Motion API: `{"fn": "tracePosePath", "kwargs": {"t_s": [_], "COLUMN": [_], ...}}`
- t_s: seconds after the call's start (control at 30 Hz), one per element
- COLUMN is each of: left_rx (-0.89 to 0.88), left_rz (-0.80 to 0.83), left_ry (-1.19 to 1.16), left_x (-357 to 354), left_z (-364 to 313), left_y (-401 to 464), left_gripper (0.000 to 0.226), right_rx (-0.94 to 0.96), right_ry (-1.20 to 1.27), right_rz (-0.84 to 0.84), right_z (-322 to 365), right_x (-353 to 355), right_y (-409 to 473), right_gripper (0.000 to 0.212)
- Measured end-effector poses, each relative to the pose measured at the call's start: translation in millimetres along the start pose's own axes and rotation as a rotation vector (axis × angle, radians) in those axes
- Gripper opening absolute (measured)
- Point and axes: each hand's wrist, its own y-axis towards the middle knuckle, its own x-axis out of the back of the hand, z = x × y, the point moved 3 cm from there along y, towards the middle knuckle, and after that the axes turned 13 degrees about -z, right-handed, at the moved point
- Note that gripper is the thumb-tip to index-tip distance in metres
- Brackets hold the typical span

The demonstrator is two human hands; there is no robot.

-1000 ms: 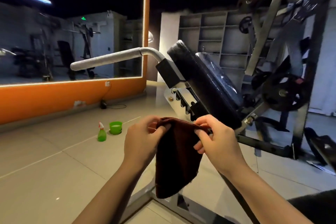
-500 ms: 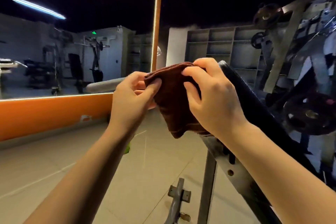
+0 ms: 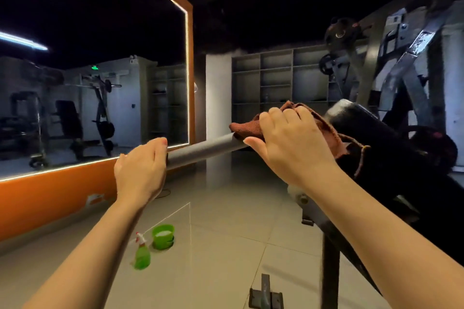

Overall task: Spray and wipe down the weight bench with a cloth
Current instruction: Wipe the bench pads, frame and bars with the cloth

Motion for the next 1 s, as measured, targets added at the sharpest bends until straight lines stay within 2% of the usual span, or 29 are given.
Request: {"fn": "tracePosePath", "kwargs": {"t_s": [0.07, 0.13, 0.2, 0.3, 0.37, 0.43, 0.5, 0.57, 0.67, 0.73, 0.83, 0.9, 1.0], "left_rx": [-0.045, -0.034, 0.02, 0.061, 0.034, -0.038, -0.07, -0.074, 0.075, 0.189, 0.286, 0.34, 0.36], "left_rz": [0.048, 0.018, -0.007, 0.024, 0.016, -0.022, -0.055, -0.055, 0.013, 0.077, 0.179, 0.199, 0.21], "left_ry": [-0.011, -0.109, -0.228, -0.328, -0.338, -0.309, -0.327, -0.412, -0.646, -0.762, -0.902, -1.015, -1.134], "left_x": [-8.0, -10.7, -8.0, -9.9, -11.8, -15.5, -15.3, -12.5, -11.7, -17.4, -28.0, -31.5, -32.1], "left_z": [14.3, 26.3, 35.0, 49.8, 54.2, 53.4, 49.9, 46.9, 51.3, 58.9, 65.9, 66.6, 66.3], "left_y": [-2.8, -4.8, -3.8, -0.8, 3.1, 2.5, 1.1, 3.9, 12.8, 17.0, 16.0, 14.4, 14.1], "left_gripper": [0.053, 0.061, 0.055, 0.049, 0.055, 0.059, 0.061, 0.051, 0.035, 0.036, 0.04, 0.043, 0.047], "right_rx": [0.023, 0.001, -0.031, 0.009, 0.068, 0.098, 0.057, -0.026, -0.208, -0.339, -0.511, -0.464, -0.287], "right_ry": [0.028, -0.001, -0.019, -0.034, 0.007, 0.025, -0.022, -0.091, -0.133, -0.096, -0.018, 0.062, 0.18], "right_rz": [-0.114, -0.275, -0.451, -0.547, -0.559, -0.492, -0.423, -0.389, -0.383, -0.448, -0.539, -0.557, -0.515], "right_z": [20.1, 41.8, 58.3, 70.4, 69.5, 59.5, 38.9, 14.7, -7.6, -7.9, 10.8, 40.8, 110.0], "right_x": [-13.6, -23.5, -27.5, -32.5, -31.7, -28.9, -24.8, -19.0, -9.7, -6.5, -10.7, -17.6, -31.1], "right_y": [5.0, 8.5, 16.3, 24.0, 22.3, 13.4, 3.5, -7.8, -17.6, -16.1, -4.5, 7.4, 19.1], "right_gripper": [0.053, 0.053, 0.05, 0.049, 0.048, 0.049, 0.056, 0.063, 0.059, 0.051, 0.052, 0.046, 0.041]}}
